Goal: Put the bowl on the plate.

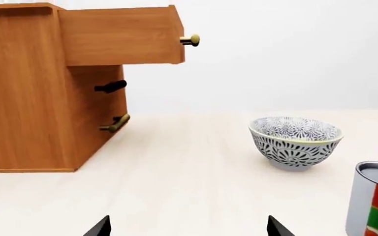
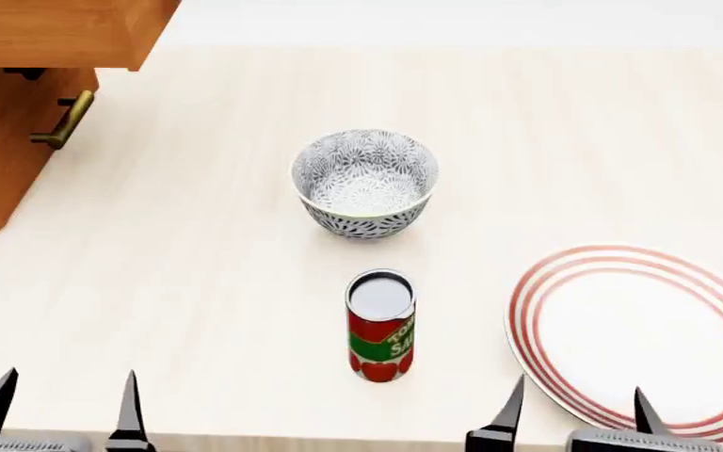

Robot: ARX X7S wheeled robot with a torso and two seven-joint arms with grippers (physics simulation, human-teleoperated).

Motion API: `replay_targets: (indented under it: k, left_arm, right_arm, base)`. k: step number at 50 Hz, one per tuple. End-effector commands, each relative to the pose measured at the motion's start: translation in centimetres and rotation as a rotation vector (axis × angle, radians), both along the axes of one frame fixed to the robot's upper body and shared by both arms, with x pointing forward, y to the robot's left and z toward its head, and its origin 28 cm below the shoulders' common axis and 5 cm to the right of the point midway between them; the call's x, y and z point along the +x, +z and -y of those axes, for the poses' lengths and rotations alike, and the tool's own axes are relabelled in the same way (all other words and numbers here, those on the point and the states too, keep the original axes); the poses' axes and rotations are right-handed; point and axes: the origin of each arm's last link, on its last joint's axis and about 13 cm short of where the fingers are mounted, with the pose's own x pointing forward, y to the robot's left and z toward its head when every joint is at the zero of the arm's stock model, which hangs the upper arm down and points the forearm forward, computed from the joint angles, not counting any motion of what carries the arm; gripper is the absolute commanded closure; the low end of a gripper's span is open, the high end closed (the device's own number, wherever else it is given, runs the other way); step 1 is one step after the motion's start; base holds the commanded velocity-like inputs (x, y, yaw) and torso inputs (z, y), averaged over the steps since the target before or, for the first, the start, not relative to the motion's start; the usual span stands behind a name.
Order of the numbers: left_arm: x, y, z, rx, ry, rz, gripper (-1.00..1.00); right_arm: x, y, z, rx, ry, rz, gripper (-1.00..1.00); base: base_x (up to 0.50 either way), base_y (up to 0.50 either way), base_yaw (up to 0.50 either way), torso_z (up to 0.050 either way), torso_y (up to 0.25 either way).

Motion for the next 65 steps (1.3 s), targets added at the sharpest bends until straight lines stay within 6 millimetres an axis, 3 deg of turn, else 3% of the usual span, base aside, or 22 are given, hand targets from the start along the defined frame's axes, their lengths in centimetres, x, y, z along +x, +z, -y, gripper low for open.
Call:
replay_targets:
  k: [1, 22, 65]
  left_arm:
    - [0.7, 2.3, -0.2, -0.004, 0.006, 0.008, -1.0]
    - [0.8, 2.8, -0.2, -0.003, -0.008, 0.022, -1.0]
    - [0.7, 2.8, -0.3, -0.007, -0.006, 0.027, -1.0]
  right_arm:
    - [0.2, 0.8, 0.5, -0.01, -0.02, -0.008, -1.0]
    - [0.1, 1.8, 1.0, -0.035, 0.031, 0.025, -1.0]
    - [-0.3, 2.5, 1.1, -0.006, 0.077, 0.02, -1.0]
  base:
    - [0.0, 0.0, 0.0, 0.0, 0.0]
    - [0.05, 0.0, 0.0, 0.0, 0.0]
    - [0.24, 0.0, 0.0, 0.0, 0.0]
